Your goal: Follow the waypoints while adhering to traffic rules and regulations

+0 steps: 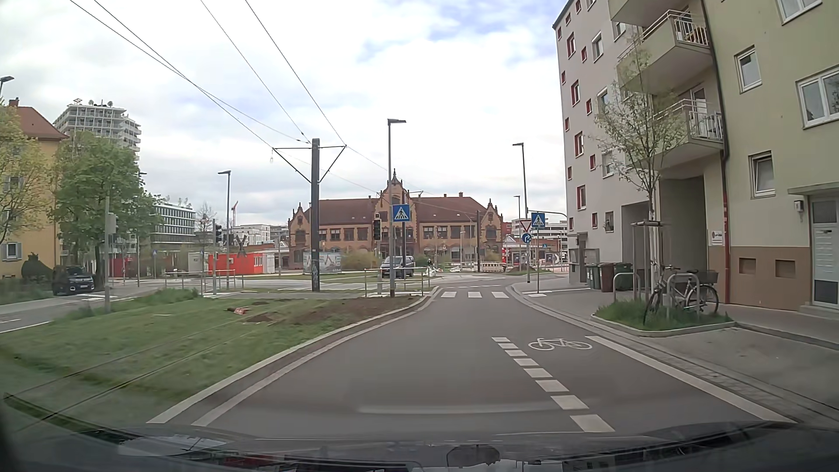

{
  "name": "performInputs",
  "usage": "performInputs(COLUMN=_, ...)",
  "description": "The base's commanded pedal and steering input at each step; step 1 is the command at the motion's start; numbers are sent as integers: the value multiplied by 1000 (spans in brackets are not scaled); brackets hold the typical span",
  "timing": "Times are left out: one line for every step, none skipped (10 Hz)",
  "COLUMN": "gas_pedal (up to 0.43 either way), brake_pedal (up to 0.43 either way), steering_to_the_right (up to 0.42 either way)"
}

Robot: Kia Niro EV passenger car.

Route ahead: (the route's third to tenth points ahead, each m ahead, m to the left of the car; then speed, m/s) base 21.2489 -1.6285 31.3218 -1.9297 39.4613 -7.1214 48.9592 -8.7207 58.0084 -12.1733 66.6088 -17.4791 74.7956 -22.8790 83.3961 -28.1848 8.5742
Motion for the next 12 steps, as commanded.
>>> performInputs(gas_pedal=0, brake_pedal=37, steering_to_the_right=41)
performInputs(gas_pedal=0, brake_pedal=98, steering_to_the_right=43)
performInputs(gas_pedal=0, brake_pedal=128, steering_to_the_right=44)
performInputs(gas_pedal=0, brake_pedal=152, steering_to_the_right=44)
performInputs(gas_pedal=0, brake_pedal=165, steering_to_the_right=44)
performInputs(gas_pedal=0, brake_pedal=171, steering_to_the_right=44)
performInputs(gas_pedal=0, brake_pedal=183, steering_to_the_right=44)
performInputs(gas_pedal=0, brake_pedal=189, steering_to_the_right=44)
performInputs(gas_pedal=0, brake_pedal=189, steering_to_the_right=42)
performInputs(gas_pedal=0, brake_pedal=201, steering_to_the_right=40)
performInputs(gas_pedal=0, brake_pedal=201, steering_to_the_right=37)
performInputs(gas_pedal=0, brake_pedal=207, steering_to_the_right=34)
